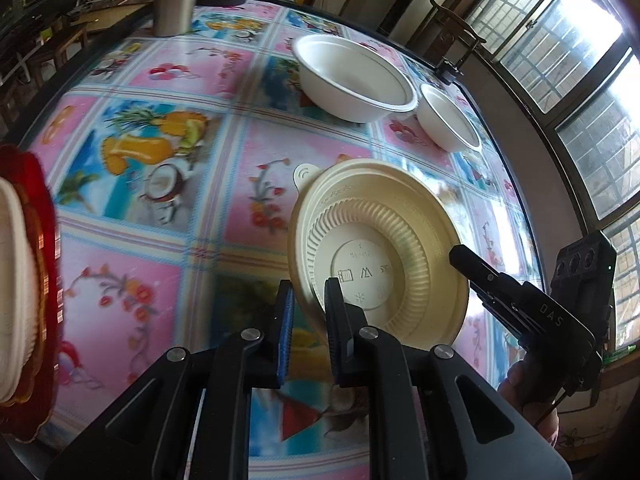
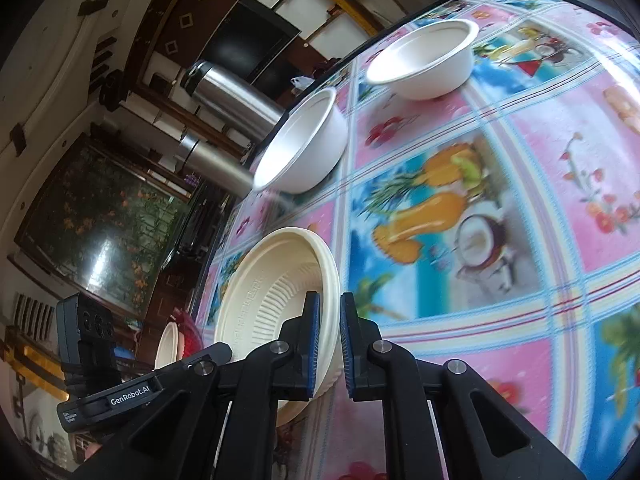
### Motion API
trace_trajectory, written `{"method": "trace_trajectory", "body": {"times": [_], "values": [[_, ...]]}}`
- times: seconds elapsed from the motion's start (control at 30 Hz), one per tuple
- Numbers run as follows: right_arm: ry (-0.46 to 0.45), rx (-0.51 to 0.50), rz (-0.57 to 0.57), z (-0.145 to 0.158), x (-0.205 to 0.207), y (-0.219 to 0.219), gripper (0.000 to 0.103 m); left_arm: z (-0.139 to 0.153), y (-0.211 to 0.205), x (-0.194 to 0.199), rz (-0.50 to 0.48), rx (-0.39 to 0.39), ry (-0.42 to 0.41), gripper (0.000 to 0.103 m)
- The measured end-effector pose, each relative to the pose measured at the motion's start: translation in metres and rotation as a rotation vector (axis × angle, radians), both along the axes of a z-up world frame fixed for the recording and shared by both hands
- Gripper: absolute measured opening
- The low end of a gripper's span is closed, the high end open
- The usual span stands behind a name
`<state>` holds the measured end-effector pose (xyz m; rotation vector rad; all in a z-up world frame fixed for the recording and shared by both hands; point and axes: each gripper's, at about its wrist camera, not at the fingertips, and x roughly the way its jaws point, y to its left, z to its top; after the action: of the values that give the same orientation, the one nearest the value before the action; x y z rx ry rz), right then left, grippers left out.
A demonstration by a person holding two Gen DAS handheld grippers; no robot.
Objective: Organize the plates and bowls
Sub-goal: 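Lift the cream plate with both grippers and carry it over the red plate stack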
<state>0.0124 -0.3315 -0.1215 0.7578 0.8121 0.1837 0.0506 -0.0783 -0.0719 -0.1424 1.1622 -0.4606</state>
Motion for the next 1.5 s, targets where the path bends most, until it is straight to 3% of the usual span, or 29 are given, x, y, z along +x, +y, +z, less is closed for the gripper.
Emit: {"method": "trace_trajectory", "body": {"times": [0.5,0.93,1.17,1.37,1.5], "values": [[-0.017,-0.015,0.056,-0.001,-0.013,0.045,0.011,-0.001,0.045,-0.025,0.021,0.013,-0.035,0.014],[-0.002,-0.010,0.048,0.013,-0.044,0.051,0.011,0.002,0.046,-0.043,-0.034,0.030,-0.047,0.014],[-0.082,-0.037,0.065,0.053,-0.037,0.075,0.011,0.046,0.073,-0.047,0.011,-0.010,-0.161,0.013],[-0.120,-0.037,0.166,0.073,-0.005,0.130,0.011,0.083,0.126,-0.051,0.134,0.012,-0.285,0.013],[-0.118,-0.018,0.241,0.076,0.016,0.170,0.011,0.091,0.162,-0.052,0.213,0.027,-0.306,0.013]]}}
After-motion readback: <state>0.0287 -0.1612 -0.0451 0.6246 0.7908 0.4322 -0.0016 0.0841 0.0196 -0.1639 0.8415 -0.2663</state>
